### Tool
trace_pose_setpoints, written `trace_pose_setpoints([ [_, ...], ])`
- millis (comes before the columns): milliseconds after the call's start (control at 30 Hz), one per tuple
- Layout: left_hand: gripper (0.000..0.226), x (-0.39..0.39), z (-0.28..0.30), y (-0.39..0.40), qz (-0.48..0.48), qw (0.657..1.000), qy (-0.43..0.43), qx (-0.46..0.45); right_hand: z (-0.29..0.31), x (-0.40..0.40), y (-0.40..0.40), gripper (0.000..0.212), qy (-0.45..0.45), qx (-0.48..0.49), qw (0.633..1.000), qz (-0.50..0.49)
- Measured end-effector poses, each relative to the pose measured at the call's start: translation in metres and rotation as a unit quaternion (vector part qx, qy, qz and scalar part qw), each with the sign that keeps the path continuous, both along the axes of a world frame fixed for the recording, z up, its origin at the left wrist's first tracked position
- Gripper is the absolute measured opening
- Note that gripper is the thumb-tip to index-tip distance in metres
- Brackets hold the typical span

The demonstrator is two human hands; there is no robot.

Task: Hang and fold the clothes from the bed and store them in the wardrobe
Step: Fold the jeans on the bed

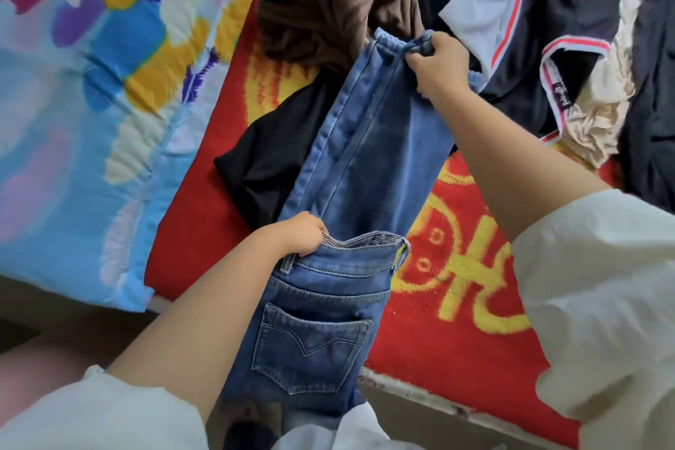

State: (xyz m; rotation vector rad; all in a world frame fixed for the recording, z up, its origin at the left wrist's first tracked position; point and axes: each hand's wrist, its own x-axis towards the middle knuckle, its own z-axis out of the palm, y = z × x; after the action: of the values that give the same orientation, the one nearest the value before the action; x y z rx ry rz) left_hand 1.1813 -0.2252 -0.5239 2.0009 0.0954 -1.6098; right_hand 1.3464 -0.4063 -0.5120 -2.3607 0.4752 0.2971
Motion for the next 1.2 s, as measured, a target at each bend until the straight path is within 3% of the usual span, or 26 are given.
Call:
trace_pose_setpoints([
  [67,0.055,-0.002,0.004,0.003,0.023,0.999,0.013,-0.022,0.005,0.008,0.005,0.036,-0.004,-0.004,1.0,0.017],
  [200,0.061,-0.009,0.006,0.038,0.111,0.994,-0.005,-0.014,0.015,0.022,0.02,0.038,-0.012,-0.042,0.998,0.038],
  [300,0.066,-0.011,0.012,0.059,0.125,0.992,-0.001,0.008,0.014,0.031,0.037,0.04,-0.011,-0.079,0.995,0.066],
  [367,0.063,-0.007,0.006,0.061,0.142,0.989,-0.015,0.027,0.003,0.039,0.044,0.033,-0.004,-0.097,0.993,0.064],
  [433,0.052,-0.003,-0.001,0.057,0.168,0.985,-0.041,0.029,-0.007,0.043,0.043,0.005,-0.004,-0.089,0.994,0.059],
  [500,0.039,0.002,-0.006,0.052,0.178,0.98,-0.088,0.025,-0.015,0.043,0.035,0.039,0.0,-0.089,0.993,0.081],
  [567,0.039,0.002,-0.007,0.052,0.19,0.973,-0.128,0.025,-0.016,0.029,0.028,0.056,-0.017,-0.066,0.991,0.118],
  [633,0.029,-0.001,-0.006,0.056,0.186,0.97,-0.15,0.041,-0.015,0.006,0.025,0.059,-0.022,-0.019,0.989,0.146],
  [767,0.037,-0.006,0.004,0.065,0.203,0.974,-0.097,0.013,-0.016,-0.065,0.027,0.045,-0.022,-0.023,0.973,0.23],
  [833,0.039,-0.007,0.011,0.07,0.211,0.975,-0.07,-0.02,-0.017,-0.104,0.031,0.044,0.03,0.024,0.966,0.255],
  [867,0.04,-0.009,0.015,0.073,0.212,0.975,-0.062,-0.031,-0.014,-0.123,0.031,0.047,0.103,0.051,0.958,0.262],
  [933,0.041,-0.016,0.024,0.078,0.207,0.976,-0.046,-0.046,-0.003,-0.159,0.029,0.05,0.291,0.11,0.9,0.305],
  [1000,0.04,-0.024,0.038,0.081,0.181,0.981,-0.023,-0.066,0.009,-0.186,0.022,0.053,0.38,0.128,0.845,0.354],
  [1100,0.035,-0.03,0.056,0.084,0.113,0.988,0.022,-0.103,0.03,-0.204,0.015,0.03,0.384,0.098,0.842,0.365],
  [1200,0.029,-0.024,0.077,0.08,0.098,0.989,0.025,-0.106,0.064,-0.212,0.004,0.014,0.33,0.054,0.864,0.375],
])
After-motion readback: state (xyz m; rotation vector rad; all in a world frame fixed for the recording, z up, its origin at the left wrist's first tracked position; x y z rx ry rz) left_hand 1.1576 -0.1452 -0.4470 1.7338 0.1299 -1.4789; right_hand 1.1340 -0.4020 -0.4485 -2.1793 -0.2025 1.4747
